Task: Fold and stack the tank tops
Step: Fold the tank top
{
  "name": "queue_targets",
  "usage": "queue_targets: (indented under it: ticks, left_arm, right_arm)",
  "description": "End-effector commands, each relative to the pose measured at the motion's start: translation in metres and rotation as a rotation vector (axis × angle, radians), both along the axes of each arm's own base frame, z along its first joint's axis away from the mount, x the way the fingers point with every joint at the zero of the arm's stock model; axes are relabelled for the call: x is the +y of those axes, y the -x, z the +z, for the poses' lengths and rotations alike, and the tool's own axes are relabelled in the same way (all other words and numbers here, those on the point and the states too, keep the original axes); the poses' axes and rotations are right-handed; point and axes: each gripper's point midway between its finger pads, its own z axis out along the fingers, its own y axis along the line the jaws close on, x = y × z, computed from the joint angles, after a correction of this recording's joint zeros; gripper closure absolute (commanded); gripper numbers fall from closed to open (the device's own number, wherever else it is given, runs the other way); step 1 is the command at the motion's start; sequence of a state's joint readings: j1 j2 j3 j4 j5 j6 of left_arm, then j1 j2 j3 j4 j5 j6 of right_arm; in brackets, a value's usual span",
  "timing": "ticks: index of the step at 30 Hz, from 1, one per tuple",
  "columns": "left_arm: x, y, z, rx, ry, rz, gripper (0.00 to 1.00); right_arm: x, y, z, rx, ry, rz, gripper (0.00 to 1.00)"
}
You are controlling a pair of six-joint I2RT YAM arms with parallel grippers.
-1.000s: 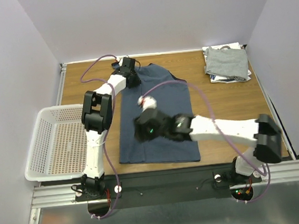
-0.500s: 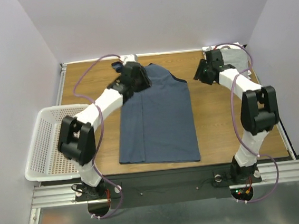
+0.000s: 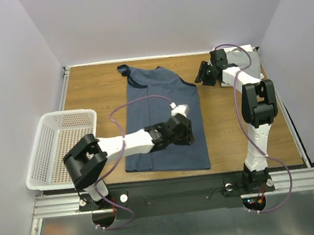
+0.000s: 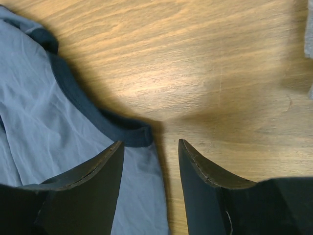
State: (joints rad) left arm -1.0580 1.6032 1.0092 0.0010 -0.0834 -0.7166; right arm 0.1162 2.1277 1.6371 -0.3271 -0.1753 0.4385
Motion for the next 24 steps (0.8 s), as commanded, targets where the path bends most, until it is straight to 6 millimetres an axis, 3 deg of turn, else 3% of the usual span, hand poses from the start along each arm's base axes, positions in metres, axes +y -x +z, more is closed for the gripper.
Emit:
queue_targets:
  ticks: [1,7,11,24]
  left_arm:
    - [-0.041,0.040,-0.009,-0.009,-0.010,-0.085,0.52]
    - [-0.073,0.085,-0.015,-0.045,-0.099,-0.169,0.46]
    - [-0.081,0.097,-0.022,-0.065,-0.157,-0.187,0.46]
    - [-0.084,0.098,-0.052,-0.093,-0.295,-0.175,0.46]
  right_arm:
    - [0.004,-0.010,0.022,-0.086,-0.019,0.038,0.46]
    - [0.000,-0.002,0.017,-0.081,-0.002,0.031,0.46]
    - [-0.002,0.002,0.021,-0.087,0.003,0.023,0.46]
    - [-0.008,0.002,0.033,-0.107,0.013,-0.014,0.46]
